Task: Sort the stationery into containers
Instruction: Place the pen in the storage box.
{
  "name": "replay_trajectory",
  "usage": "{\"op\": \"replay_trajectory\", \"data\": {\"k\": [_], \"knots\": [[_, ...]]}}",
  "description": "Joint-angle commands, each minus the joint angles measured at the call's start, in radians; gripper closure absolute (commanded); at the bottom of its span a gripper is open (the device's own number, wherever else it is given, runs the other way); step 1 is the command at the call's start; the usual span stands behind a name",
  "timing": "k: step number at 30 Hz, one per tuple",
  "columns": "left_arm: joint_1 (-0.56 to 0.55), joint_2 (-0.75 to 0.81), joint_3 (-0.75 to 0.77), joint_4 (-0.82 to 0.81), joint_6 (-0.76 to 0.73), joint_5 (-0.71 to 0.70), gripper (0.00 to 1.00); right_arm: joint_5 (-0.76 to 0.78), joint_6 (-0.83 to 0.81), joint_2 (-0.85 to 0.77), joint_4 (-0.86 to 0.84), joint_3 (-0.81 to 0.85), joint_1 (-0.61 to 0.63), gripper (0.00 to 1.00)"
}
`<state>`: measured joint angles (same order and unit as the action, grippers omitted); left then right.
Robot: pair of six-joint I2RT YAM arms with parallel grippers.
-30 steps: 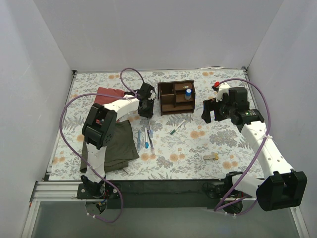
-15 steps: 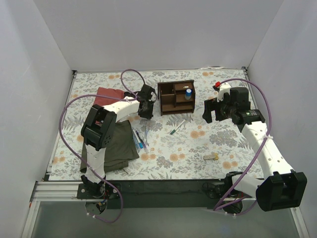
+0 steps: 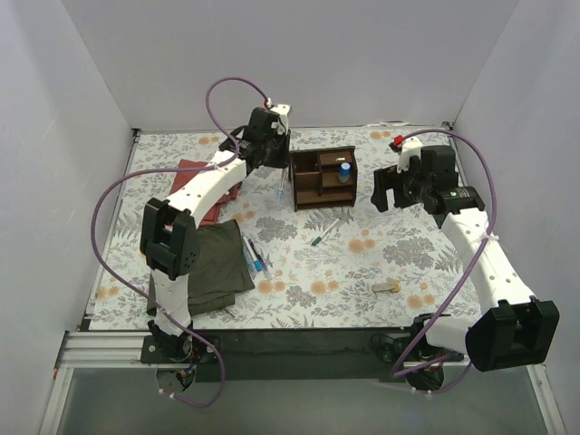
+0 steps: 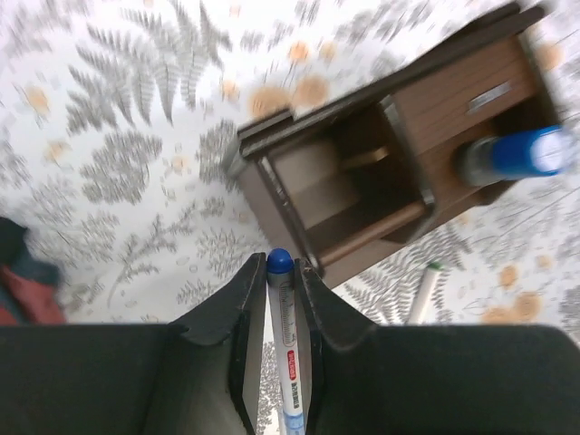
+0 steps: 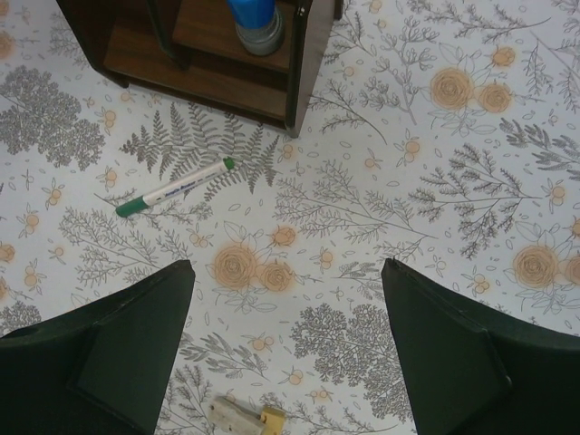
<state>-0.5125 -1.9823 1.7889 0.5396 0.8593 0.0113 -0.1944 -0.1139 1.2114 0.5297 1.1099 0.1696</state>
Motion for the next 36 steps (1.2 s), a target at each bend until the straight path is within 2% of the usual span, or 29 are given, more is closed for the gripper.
{"op": "replay_trajectory", "data": {"k": [1, 3, 5, 6, 8, 9, 10, 12, 13, 15, 18, 20, 26, 36], "knots": [[0.012, 0.158, 0.053, -0.048, -0.055, 0.074, 1.0, 0.032, -0.009, 0.022, -0.019, 0.07, -0.005, 0.07], [0.015, 0.187, 0.038, -0.093, -0.075, 0.091, 1.0, 0.047, -0.009, 0.022, -0.031, 0.064, -0.005, 0.07], [0.016, 0.25, -0.006, -0.223, -0.083, 0.113, 1.0, 0.073, -0.009, 0.019, -0.056, 0.056, -0.005, 0.07], [0.017, 0.281, -0.111, -0.293, -0.088, 0.133, 1.0, 0.081, -0.009, 0.016, -0.059, 0.054, -0.004, 0.07], [0.017, 0.379, -0.266, -0.612, -0.092, 0.177, 1.0, 0.101, -0.009, 0.016, -0.071, 0.05, -0.005, 0.07], [0.019, 0.408, -0.428, -0.747, -0.092, 0.196, 1.0, 0.105, -0.018, 0.017, -0.074, 0.047, -0.005, 0.07], [0.017, 0.437, -0.504, -1.009, -0.095, 0.202, 1.0, 0.116, -0.02, 0.017, -0.077, 0.044, -0.007, 0.07], [0.008, 0.418, -0.562, -1.169, -0.092, 0.208, 1.0, 0.125, -0.026, 0.025, -0.077, 0.045, -0.005, 0.07], [0.006, 0.392, -0.542, -1.211, -0.082, 0.204, 1.0, 0.128, -0.03, 0.027, -0.077, 0.047, -0.007, 0.07], [0.006, 0.324, -0.513, -1.233, -0.062, 0.181, 1.0, 0.13, -0.032, 0.03, -0.077, 0.044, -0.005, 0.07], [0.003, 0.257, -0.49, -1.357, -0.063, 0.167, 1.0, 0.122, -0.035, 0.028, -0.089, 0.038, -0.008, 0.07], [0.0, 0.22, -0.426, -1.351, -0.057, 0.159, 1.0, 0.121, -0.03, 0.024, -0.092, 0.03, -0.005, 0.07], [-0.003, 0.123, -0.361, -1.359, -0.042, 0.159, 1.0, 0.125, -0.024, 0.004, -0.106, -0.001, -0.008, 0.07], [-0.012, 0.01, -0.359, -1.377, -0.042, 0.167, 1.0, 0.142, -0.03, -0.009, -0.1, -0.021, -0.01, 0.07]]}}
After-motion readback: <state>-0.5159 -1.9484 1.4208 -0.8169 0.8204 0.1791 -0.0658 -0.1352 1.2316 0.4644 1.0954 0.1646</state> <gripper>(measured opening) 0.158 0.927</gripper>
